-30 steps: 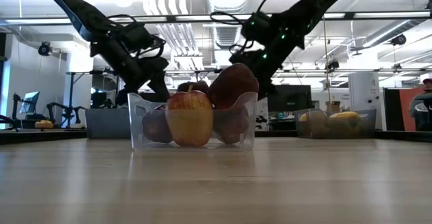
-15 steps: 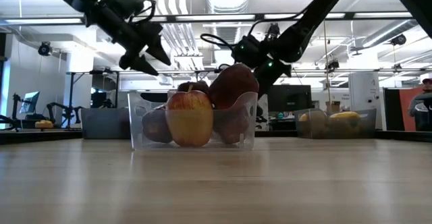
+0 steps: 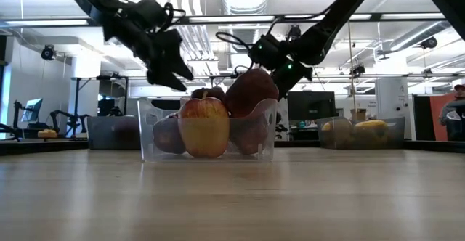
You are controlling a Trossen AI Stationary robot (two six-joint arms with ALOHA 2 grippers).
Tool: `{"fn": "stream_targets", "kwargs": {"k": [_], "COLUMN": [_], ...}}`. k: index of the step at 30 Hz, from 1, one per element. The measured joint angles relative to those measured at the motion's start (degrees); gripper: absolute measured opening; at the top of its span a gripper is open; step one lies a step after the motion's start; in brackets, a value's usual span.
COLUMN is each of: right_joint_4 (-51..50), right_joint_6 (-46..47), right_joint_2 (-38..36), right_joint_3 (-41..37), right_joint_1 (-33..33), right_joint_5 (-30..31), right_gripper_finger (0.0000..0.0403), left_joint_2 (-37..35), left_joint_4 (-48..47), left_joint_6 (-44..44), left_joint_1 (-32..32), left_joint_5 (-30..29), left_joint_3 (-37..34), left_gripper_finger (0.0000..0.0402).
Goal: Sort produce into baskets
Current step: Put the red bell pepper into the left black bin
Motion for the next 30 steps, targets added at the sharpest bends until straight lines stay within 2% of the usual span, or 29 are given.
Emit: {"fn": "stream_targets", "kwargs": {"k": [6,12,19,22,26,30], "right_joint_4": [-2.78,-11.92,-26.00,-30.72,-35.28,-38.68], "right_joint_6": [-0.86,-1.43,-0.37,2.55,5.26,8.59], "right_joint_2": [-3.17,-11.56,-24.63,-29.23,-33.99,-36.87], "right_joint_3": [0.00,0.00,0.00,0.00,0.00,0.00], "right_joint_1": [0.55,1.62,7.32,10.18,13.45,15.33], "right_joint_5": [0.04,2.29,14.09,19.39,25.23,29.27], "right_gripper_finger": [0.0381,0.0381,0.0380,0.0380,0.0380,0.0379], "left_joint_2": [5.94,12.18,21.58,25.18,28.77,30.84], "left_joint_4": [3.23,2.96,-0.24,-3.24,-10.23,-14.29], "left_joint_6": [6.41,16.15,18.18,21.97,29.12,30.50], "left_joint_1": [-0.60,-1.89,-3.47,-4.21,-4.95,-4.92], "left_joint_5": [2.44,6.98,6.98,6.22,5.01,3.77], "left_joint_3": [2.57,6.77,15.55,20.11,26.94,31.29], "left_gripper_finger": [0.0329,0.0327,0.0359,0.0373,0.0377,0.0377]}}
